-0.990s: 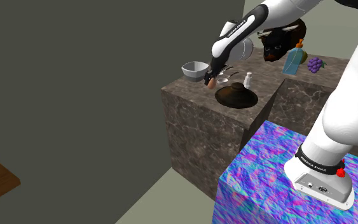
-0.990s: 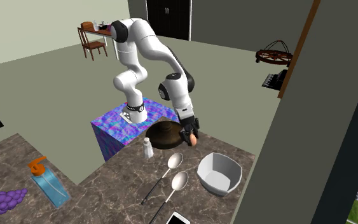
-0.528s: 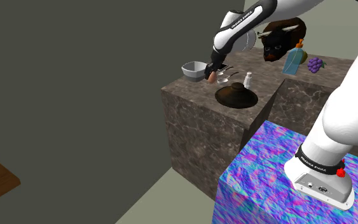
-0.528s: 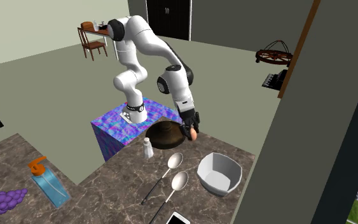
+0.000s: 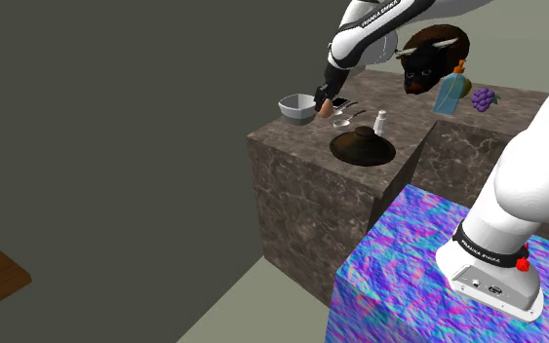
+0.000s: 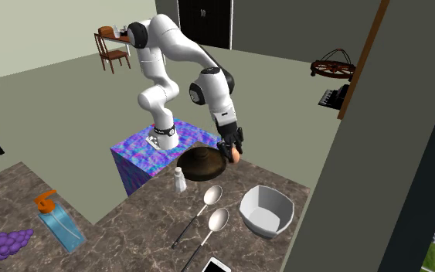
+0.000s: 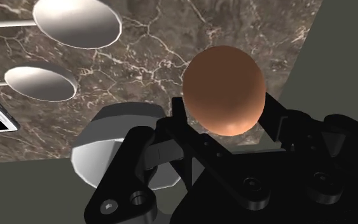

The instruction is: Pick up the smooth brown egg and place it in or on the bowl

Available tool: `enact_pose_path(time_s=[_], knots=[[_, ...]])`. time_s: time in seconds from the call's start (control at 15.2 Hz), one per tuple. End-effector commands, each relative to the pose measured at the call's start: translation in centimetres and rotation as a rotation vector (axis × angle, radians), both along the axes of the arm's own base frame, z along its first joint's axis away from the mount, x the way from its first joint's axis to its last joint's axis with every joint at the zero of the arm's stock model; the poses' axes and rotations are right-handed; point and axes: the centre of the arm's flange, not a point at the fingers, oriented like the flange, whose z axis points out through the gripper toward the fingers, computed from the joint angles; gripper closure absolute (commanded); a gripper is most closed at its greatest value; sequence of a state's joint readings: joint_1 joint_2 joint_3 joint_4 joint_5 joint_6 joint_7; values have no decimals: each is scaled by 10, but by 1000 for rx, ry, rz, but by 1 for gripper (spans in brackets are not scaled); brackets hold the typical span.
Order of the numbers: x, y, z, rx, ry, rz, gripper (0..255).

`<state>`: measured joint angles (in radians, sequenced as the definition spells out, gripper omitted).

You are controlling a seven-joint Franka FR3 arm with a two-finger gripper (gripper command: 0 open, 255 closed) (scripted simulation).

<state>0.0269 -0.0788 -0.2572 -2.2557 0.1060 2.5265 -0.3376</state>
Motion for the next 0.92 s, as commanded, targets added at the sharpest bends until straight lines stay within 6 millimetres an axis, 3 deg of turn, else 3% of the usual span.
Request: enact_pose_path(time_s=[0.0, 0.66, 0.86], knots=[[1, 0, 11, 0, 0, 0, 255], [1, 0, 61, 0, 0, 0, 255], [36, -17, 63, 0, 0, 0, 255]])
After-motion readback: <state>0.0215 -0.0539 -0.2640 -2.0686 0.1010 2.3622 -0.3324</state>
